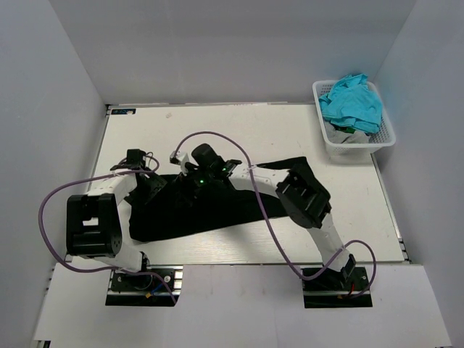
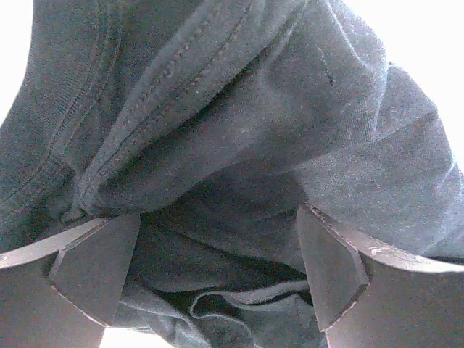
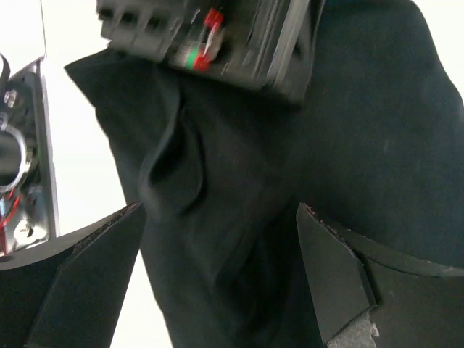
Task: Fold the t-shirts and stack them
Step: Fold the other side of the tshirt into a rectangle
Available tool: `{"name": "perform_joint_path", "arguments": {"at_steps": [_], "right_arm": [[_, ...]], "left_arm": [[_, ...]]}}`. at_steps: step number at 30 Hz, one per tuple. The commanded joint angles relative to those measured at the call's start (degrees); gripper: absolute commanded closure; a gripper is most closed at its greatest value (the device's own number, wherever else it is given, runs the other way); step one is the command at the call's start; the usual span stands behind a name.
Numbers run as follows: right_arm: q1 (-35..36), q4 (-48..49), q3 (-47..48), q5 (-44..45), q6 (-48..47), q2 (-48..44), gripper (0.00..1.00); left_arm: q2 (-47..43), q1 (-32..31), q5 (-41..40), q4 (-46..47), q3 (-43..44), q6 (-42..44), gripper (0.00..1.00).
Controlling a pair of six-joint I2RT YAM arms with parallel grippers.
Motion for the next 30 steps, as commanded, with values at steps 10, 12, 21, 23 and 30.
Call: {"name": "perform_joint_path", "arguments": {"at_steps": [10,12,21,23,30], "right_arm": [[4.85,-8.43,2.16,-7.79,-7.63,-0.74,0.1],[5.64,-10.99,-1.26,-9.01,-10.52,-2.95,0.1],[6.44,-10.21,-19.74,-8.85,-11.24,-19.47,0.1],[6.26,-8.9,-19.83,-5.78,-9.84,-20.27,0.1],[3.19,-3.09,-18.87,7.47,2.54,-21.5,0.1]], "left_arm": [[1.98,1.31,0.12,0.47,-2.18,-1.34,0.0],[1.99,1.32,0.12,0.47,-2.17,-1.34,0.0],[2.52,2.37,-0.4,-0.23,-1.12,-1.87,0.0],[2.52,2.37,-0.93,-1.72,0.1,-1.87,0.0],[-4.42,2.37,-3.65,-7.78,5.9,-1.34,0.0]]}}
